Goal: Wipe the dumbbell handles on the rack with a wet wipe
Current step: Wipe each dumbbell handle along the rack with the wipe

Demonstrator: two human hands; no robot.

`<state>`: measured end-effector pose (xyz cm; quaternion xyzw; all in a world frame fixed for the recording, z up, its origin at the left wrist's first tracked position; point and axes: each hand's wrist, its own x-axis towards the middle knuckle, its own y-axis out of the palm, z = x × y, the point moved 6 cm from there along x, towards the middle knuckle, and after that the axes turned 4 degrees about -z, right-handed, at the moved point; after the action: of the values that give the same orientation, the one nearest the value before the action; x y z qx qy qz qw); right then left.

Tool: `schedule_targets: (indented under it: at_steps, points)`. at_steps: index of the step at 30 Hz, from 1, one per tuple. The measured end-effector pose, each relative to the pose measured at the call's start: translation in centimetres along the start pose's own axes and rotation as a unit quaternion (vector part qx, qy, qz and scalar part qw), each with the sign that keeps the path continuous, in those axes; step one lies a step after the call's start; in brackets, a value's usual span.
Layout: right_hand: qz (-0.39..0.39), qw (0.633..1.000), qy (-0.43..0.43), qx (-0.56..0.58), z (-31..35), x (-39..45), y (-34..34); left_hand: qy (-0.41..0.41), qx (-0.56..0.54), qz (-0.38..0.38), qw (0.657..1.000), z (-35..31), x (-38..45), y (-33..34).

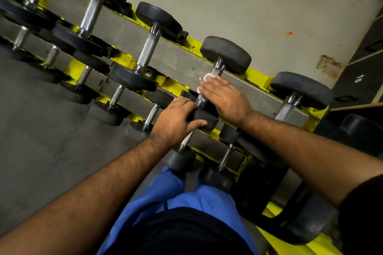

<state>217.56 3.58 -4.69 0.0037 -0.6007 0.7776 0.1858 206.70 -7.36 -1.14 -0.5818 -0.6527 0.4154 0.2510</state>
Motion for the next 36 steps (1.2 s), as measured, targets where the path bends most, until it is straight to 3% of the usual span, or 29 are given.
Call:
schedule_targets:
  at_steps: [2, 6, 10, 15, 19, 21, 25, 30, 34, 36]
  points:
    - [0.014, 1.0, -0.015, -0.017, -1.0, 0.0, -0.5, -0.003, -0.001, 0.003, 1.0, 0.1, -0.1, 0.1]
    - [-0.014, 0.998, 0.065, -0.015, -1.8, 0.5, -1.1, -0.001, -0.013, 0.0, 1.0, 0.4, -0.1, 0.2]
    - [0.031, 0.998, -0.059, -0.003, -0.3, -0.7, -0.3, 0.007, -0.027, -0.008, 1.0, 0.5, -0.2, 0.0]
    - [-0.012, 0.999, 0.033, -0.037, -3.1, -0.1, -1.0, 0.004, -0.048, -0.007, 0.999, 1.3, 0.1, -0.1]
    - [0.057, 0.994, -0.095, 0.001, 0.6, -2.1, 1.3, 0.002, -0.057, -0.002, 0.998, 1.5, 0.2, -0.1]
    - [0.046, 0.991, -0.12, -0.024, -0.4, -1.7, 0.6, -0.004, -0.055, 0.002, 0.998, 1.7, 0.2, -0.1]
    - [-0.011, 1.0, -0.001, -0.024, -2.3, -0.6, -0.4, -0.015, -0.05, 0.001, 0.999, 1.7, 0.3, -0.1]
    - [0.068, 0.984, -0.165, -0.006, 0.3, -2.3, 0.5, -0.023, -0.04, 0.004, 0.999, 1.2, 0.2, -0.2]
    - [0.014, 0.999, -0.009, -0.043, -3.0, -0.4, -1.1, -0.022, -0.038, 0.005, 0.999, 0.9, 0.1, -0.3]
    - [0.023, 0.999, -0.031, -0.024, -1.1, -1.4, -0.3, -0.018, -0.035, 0.006, 0.999, 0.7, 0.1, -0.3]
